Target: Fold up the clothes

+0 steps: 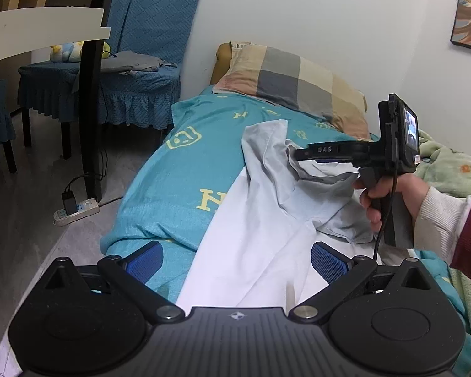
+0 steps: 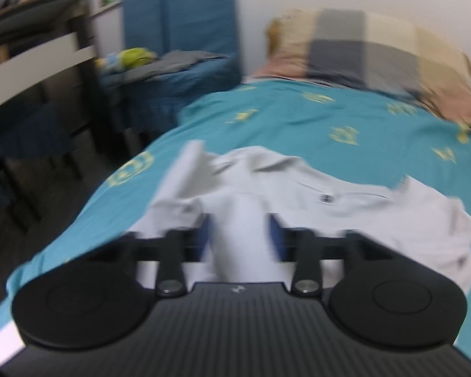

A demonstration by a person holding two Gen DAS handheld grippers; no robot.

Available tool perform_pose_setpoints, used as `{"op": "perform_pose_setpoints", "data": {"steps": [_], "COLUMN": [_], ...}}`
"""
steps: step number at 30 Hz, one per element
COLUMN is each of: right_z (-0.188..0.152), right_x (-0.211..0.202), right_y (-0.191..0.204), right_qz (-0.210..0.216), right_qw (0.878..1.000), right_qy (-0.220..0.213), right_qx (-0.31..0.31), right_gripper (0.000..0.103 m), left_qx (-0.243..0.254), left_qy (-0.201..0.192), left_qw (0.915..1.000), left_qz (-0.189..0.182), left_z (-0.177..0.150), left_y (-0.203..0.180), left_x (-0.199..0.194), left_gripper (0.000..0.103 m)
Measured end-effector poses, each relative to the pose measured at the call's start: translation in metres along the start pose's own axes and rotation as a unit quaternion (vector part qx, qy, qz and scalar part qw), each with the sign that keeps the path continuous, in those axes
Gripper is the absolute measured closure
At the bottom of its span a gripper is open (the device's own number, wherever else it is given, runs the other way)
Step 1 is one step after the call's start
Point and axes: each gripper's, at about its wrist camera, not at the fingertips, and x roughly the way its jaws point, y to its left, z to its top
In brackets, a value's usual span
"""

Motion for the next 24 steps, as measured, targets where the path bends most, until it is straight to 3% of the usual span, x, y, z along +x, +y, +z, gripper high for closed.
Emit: {"op": "perform_pose_setpoints", "data": {"steps": [3,5,6,7,8,11,13,16,20,22,24], "right_z": [-0.001,-0.001,-0.001,0.001,0.004,0.012,0.017,0.008,-0.023,-0.039,-0.045], "right_x": [0.006,0.013,0.014,0.014,0.011,-0.001,-0.015,-0.026,-0.018,-0.012,-0.013], "right_y": [0.013,0.021,0.025,0.025,0.021,0.008,-0.014,-0.058,-0.102,-0.115,-0.119], "right_qz": [0.004,-0.023,-0.039,-0.053,-0.061,-0.086,-0.106,-0.145,-0.178,-0.172,-0.164], "right_qw": [1.0,0.999,0.998,0.997,0.997,0.996,0.99,0.966,0.935,0.925,0.923], "right_qy": [0.0,0.01,0.012,0.01,0.001,-0.029,-0.055,-0.068,-0.044,-0.031,-0.03], "right_qx": [-0.019,-0.036,-0.049,-0.051,-0.038,0.01,0.077,0.201,0.304,0.337,0.347], "right_gripper": [0.045,0.05,0.06,0.09,0.098,0.099,0.099,0.099,0.099,0.1,0.1], "left_qx": [-0.002,-0.001,-0.001,0.0,0.0,0.002,0.003,0.009,0.018,0.025,0.028], "left_qy": [0.004,0.006,0.006,0.007,0.008,0.01,0.011,0.01,0.015,0.017,0.023], "left_qw": [1.0,1.0,1.0,1.0,1.0,1.0,0.9999,0.9999,0.9997,0.9995,0.9993], "left_qz": [0.001,0.001,0.0,0.0,0.0,-0.001,-0.001,0.001,0.008,0.012,0.014], "left_z": [-0.001,-0.002,-0.003,-0.003,-0.003,-0.005,-0.005,-0.007,-0.009,-0.01,-0.01], "left_y": [0.001,0.0,0.0,-0.001,-0.001,-0.002,-0.002,-0.003,-0.005,-0.007,-0.008], "left_x": [0.004,0.005,0.005,0.006,0.006,0.008,0.009,0.009,0.013,0.017,0.02], "left_gripper": [0.001,0.001,0.001,0.001,0.001,0.001,0.001,0.001,0.001,0.001,0.001]}}
